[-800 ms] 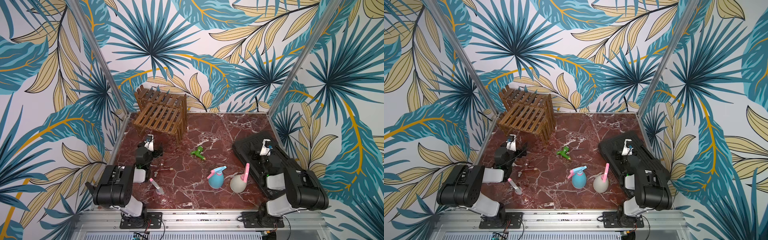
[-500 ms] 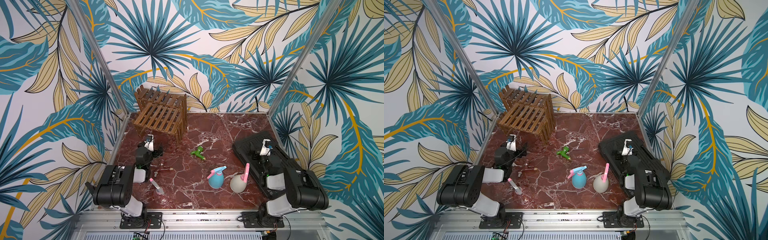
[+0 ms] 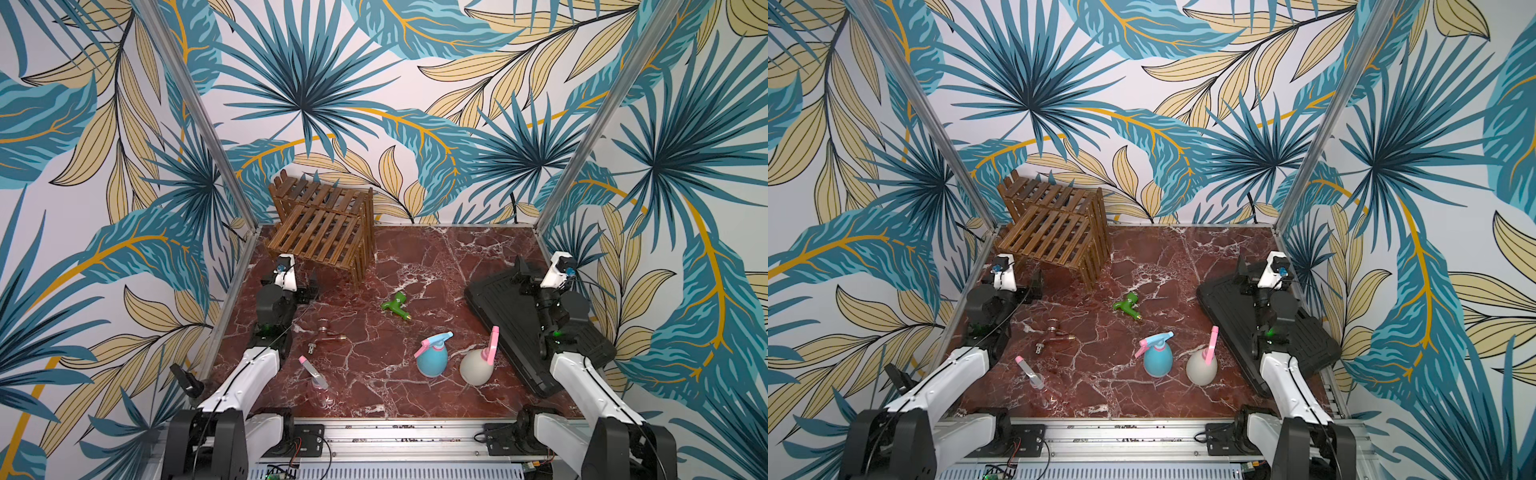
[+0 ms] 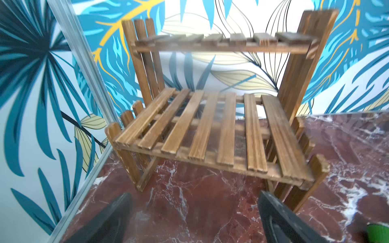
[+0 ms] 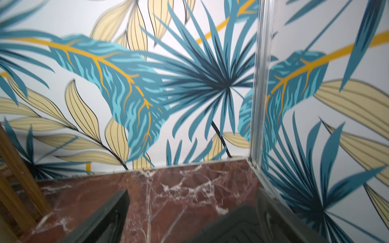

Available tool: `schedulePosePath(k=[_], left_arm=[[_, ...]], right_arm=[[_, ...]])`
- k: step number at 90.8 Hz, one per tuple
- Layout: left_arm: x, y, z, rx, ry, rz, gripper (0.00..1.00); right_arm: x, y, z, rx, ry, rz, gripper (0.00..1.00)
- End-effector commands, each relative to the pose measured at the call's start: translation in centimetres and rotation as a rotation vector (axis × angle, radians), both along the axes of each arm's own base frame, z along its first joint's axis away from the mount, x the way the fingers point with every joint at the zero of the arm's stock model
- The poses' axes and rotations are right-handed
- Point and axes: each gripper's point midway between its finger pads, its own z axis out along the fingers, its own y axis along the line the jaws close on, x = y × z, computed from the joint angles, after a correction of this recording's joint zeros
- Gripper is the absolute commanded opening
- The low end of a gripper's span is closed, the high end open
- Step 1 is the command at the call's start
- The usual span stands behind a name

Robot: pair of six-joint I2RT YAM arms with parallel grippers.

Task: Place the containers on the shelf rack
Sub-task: Move the shelf to the center of the board.

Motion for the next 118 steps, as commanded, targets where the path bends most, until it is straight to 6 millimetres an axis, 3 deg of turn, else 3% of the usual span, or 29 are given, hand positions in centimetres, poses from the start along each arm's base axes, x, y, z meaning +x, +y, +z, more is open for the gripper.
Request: schedulePosePath(k=[1, 12, 25, 43, 53, 70, 93, 118], left_arm=[[-1.5, 0.2, 0.3, -0.045, 0.158, 0.020, 1.00], [-1.0, 0.4, 3.6, -0.082, 0.206, 0.002, 1.00], [1.7, 1.6, 6.2, -0.110, 0.244, -0.005, 1.00], [6.4, 5.6, 4.8, -0.187, 0.351, 0.019, 1.00], [8.7, 8.0, 3.5, -0.266, 0.359, 0.030, 1.00], [11.9, 10.5, 0.9, -0.285, 0.387, 0.049, 1.00], [16.4, 12.3, -1.1, -0.289, 0.394, 0.020, 1.00], [19.0, 10.8, -2.8, -0.323, 0.412, -0.126, 1.00]], right_arm=[[-0.5, 2.1, -2.2, 0.138, 0.203, 0.110, 0.99], [-0.5, 5.1, 0.2, 0.250, 0.213, 0.175, 0.99], [0.2, 12.9, 2.5, 0.258, 0.231, 0.284, 0.98], [1.9, 23.9, 2.0, 0.212, 0.271, 0.388, 0.99], [2.7, 29.9, -0.1, 0.186, 0.324, 0.440, 0.99], [2.5, 38.0, -2.4, 0.171, 0.350, 0.542, 0.99], [3.4, 45.1, -5.8, 0.140, 0.416, 0.611, 0.99], [5.3, 48.9, -9.9, 0.104, 0.524, 0.603, 0.99]])
